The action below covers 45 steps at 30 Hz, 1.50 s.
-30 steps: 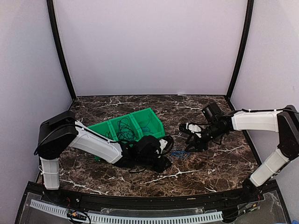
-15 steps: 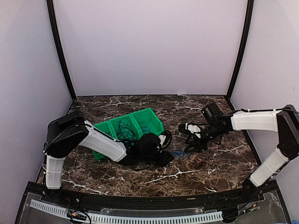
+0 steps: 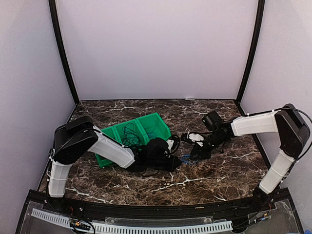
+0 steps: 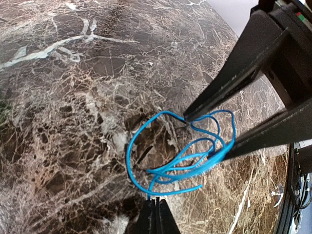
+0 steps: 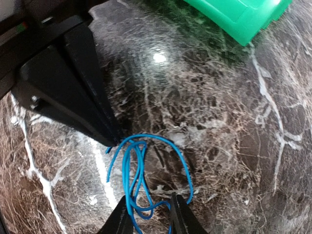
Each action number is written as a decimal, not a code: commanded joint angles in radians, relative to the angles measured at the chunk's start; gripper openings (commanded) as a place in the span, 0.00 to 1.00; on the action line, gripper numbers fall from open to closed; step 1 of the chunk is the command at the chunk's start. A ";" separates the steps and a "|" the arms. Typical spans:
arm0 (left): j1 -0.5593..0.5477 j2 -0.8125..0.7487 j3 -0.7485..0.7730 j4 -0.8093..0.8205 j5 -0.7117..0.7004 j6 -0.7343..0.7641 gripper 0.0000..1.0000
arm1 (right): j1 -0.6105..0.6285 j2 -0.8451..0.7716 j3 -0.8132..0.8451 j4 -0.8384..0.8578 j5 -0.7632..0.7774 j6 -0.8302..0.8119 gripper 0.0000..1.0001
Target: Untangle the cables
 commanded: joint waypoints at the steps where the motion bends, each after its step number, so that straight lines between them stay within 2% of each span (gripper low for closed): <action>1: 0.002 0.008 -0.016 -0.088 0.013 0.013 0.00 | 0.006 -0.028 0.027 0.048 0.066 0.037 0.24; 5: 0.008 -0.035 -0.059 -0.106 0.007 0.014 0.00 | -0.021 -0.068 0.022 0.044 0.061 0.037 0.16; 9: 0.024 -0.098 -0.116 -0.121 -0.008 0.013 0.00 | -0.080 -0.116 0.022 0.047 0.032 0.054 0.15; 12: 0.037 -0.157 -0.154 -0.123 -0.030 0.011 0.00 | -0.121 -0.151 0.019 0.041 -0.028 0.061 0.15; 15: 0.042 -0.177 -0.174 -0.108 -0.038 0.018 0.00 | -0.127 -0.172 0.004 0.045 -0.088 0.057 0.08; 16: 0.042 -0.177 -0.173 -0.099 -0.031 0.023 0.01 | -0.126 -0.169 0.003 0.045 -0.103 0.055 0.06; 17: 0.042 -0.176 -0.169 -0.085 -0.028 0.028 0.07 | -0.126 -0.162 0.004 0.038 -0.110 0.052 0.07; 21: 0.042 -0.164 -0.146 -0.086 -0.033 0.020 0.24 | -0.119 -0.115 0.020 -0.001 -0.129 0.023 0.22; 24: 0.042 -0.165 -0.137 -0.087 -0.031 0.019 0.28 | -0.104 -0.095 0.025 -0.023 -0.126 -0.005 0.35; 27: 0.041 -0.165 -0.135 -0.090 -0.023 0.018 0.29 | -0.091 -0.082 0.023 -0.021 -0.098 -0.011 0.39; 31: 0.040 -0.170 -0.143 -0.085 -0.012 0.019 0.30 | -0.080 -0.057 0.026 -0.019 -0.054 -0.012 0.40; 35: 0.037 -0.175 -0.157 -0.055 -0.007 0.022 0.31 | -0.077 -0.036 0.028 -0.014 -0.025 -0.007 0.36; 38: 0.036 -0.176 -0.156 -0.040 -0.011 0.030 0.32 | -0.074 -0.030 0.032 -0.012 -0.009 0.000 0.27; 40: 0.036 -0.176 -0.152 -0.037 -0.015 0.035 0.32 | -0.074 -0.031 0.031 -0.008 -0.001 0.002 0.25; 45: 0.036 -0.177 -0.145 -0.021 -0.017 0.045 0.33 | -0.074 -0.034 0.029 -0.010 0.006 0.002 0.06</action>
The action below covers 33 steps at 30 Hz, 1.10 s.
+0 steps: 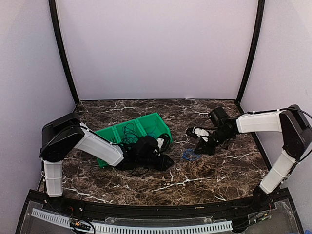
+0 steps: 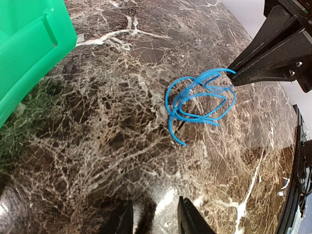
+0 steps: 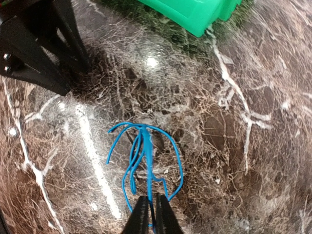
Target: Untangle the cables
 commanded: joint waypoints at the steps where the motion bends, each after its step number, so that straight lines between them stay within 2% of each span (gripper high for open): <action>1: -0.006 -0.036 0.005 0.030 -0.004 0.028 0.33 | 0.008 0.002 0.027 0.006 0.010 0.001 0.01; 3: -0.006 -0.043 0.016 0.050 -0.010 0.039 0.35 | 0.009 -0.013 0.042 -0.014 -0.027 0.005 0.00; 5: -0.015 -0.062 0.019 0.094 -0.026 0.064 0.42 | 0.011 -0.041 0.050 -0.025 -0.086 0.014 0.00; 8: -0.053 -0.104 0.010 0.153 -0.135 0.115 0.51 | 0.027 -0.087 0.059 -0.036 -0.116 0.037 0.00; 15: -0.080 -0.118 0.056 0.215 -0.237 0.125 0.58 | 0.034 -0.140 0.100 -0.063 -0.178 0.087 0.00; 25: -0.081 -0.066 0.156 0.136 -0.378 0.114 0.59 | 0.036 -0.199 0.135 -0.120 -0.301 0.092 0.00; 33: -0.081 -0.033 0.177 0.150 -0.360 0.153 0.53 | 0.035 -0.242 0.140 -0.134 -0.361 0.103 0.00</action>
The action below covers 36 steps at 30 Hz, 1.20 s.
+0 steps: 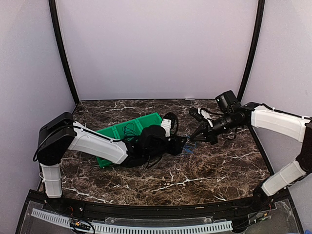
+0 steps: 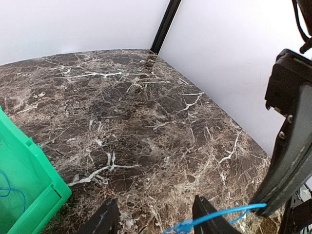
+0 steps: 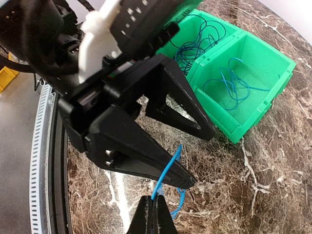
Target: Untangle the cables
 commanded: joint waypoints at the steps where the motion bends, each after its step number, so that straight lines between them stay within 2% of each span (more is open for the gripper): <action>1: 0.000 0.015 0.023 0.012 -0.004 0.029 0.51 | 0.007 -0.033 0.027 -0.019 -0.064 0.010 0.00; 6: 0.001 0.020 0.015 0.061 0.010 0.035 0.47 | 0.007 -0.050 0.026 -0.027 -0.077 0.008 0.00; 11: 0.014 0.021 0.039 0.021 -0.061 0.020 0.38 | 0.007 -0.077 0.065 -0.127 -0.138 -0.048 0.00; 16: 0.071 0.006 0.011 -0.067 -0.081 -0.053 0.32 | 0.003 -0.137 0.199 -0.297 -0.212 -0.110 0.00; 22: 0.110 -0.064 -0.119 -0.061 -0.080 -0.081 0.28 | -0.055 -0.201 0.362 -0.420 -0.285 -0.134 0.00; 28: 0.111 -0.144 -0.185 -0.072 -0.088 -0.080 0.27 | -0.089 -0.217 0.436 -0.428 -0.301 -0.124 0.00; 32: 0.111 -0.205 -0.229 -0.071 -0.088 -0.072 0.27 | -0.091 -0.201 0.411 -0.391 -0.288 -0.108 0.00; 36: 0.110 -0.289 -0.311 -0.031 -0.068 -0.066 0.31 | -0.090 -0.183 0.375 -0.339 -0.259 -0.084 0.00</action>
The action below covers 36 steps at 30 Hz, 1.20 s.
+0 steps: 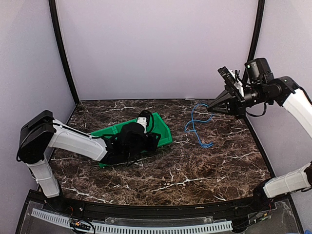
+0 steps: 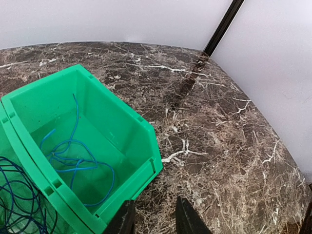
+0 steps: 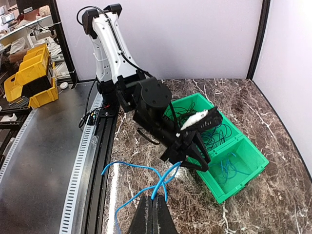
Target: Untangle the cables
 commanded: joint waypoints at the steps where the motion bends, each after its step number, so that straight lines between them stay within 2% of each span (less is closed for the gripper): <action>1: -0.006 -0.132 -0.090 0.063 0.015 0.011 0.33 | -0.004 0.022 -0.039 0.063 0.020 0.032 0.00; 7: -0.014 -0.281 -0.215 0.055 0.026 0.027 0.39 | -0.002 0.056 -0.081 0.191 0.094 0.091 0.00; 11: -0.016 -0.367 -0.266 -0.002 0.025 0.044 0.42 | 0.011 0.105 -0.074 0.262 0.167 0.135 0.00; 15: -0.016 -0.451 -0.290 -0.101 -0.046 0.066 0.45 | 0.028 0.165 -0.033 0.288 0.220 0.149 0.00; 22: -0.014 -0.623 -0.349 -0.217 -0.156 0.072 0.50 | 0.059 0.311 0.089 0.288 0.272 0.178 0.00; 36: -0.014 -0.896 -0.465 -0.362 -0.225 0.032 0.51 | 0.136 0.640 0.443 0.192 0.325 0.177 0.00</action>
